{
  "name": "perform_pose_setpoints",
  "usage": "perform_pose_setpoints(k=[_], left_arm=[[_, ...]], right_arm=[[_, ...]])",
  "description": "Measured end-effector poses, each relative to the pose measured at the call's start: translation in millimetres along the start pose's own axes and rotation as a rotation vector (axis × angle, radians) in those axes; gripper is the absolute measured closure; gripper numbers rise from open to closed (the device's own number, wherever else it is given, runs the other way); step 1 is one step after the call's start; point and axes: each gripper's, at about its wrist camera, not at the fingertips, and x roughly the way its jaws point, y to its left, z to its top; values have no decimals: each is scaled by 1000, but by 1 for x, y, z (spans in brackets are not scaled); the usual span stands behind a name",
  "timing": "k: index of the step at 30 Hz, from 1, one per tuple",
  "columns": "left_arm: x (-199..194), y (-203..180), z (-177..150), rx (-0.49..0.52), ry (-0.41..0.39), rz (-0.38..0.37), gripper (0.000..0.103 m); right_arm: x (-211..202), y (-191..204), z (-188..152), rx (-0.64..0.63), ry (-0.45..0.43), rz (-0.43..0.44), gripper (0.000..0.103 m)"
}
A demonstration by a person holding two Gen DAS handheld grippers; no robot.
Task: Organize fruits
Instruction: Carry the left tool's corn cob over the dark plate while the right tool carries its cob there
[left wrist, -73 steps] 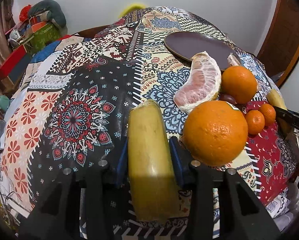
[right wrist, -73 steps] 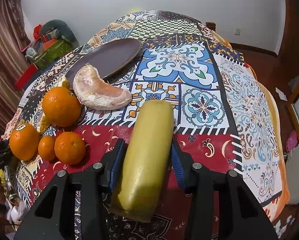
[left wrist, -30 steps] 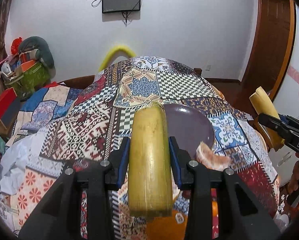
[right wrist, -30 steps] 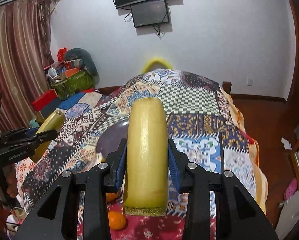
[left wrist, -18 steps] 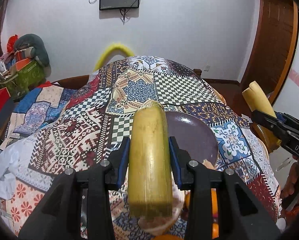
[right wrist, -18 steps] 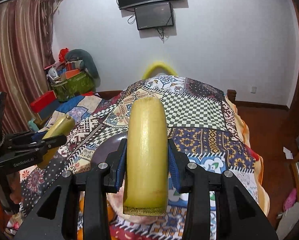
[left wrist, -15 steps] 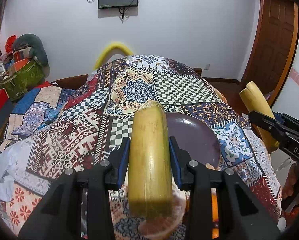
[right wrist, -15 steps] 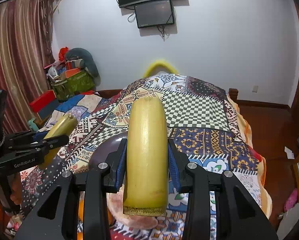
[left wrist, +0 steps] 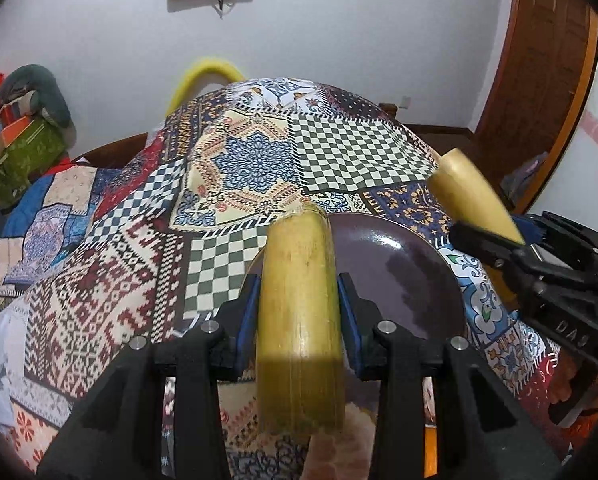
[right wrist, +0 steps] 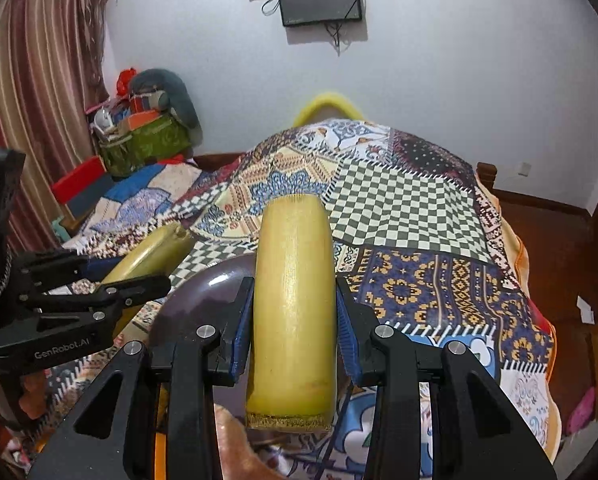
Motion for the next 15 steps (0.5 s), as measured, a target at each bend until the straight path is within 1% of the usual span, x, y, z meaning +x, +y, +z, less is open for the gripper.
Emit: perform_pose_setpoints(k=[5,10,15], left_arm=[[18,-4,6,16,30,-1,65],[37,1,9,5,80,-1,65],[52,1,8,23,122,9,65]], right_arm=[[18,-2,-1,-8,52,0,69],[32,-2,-4,-46,105,-8,69],[47,-6,-8,-54,161,-1,69]])
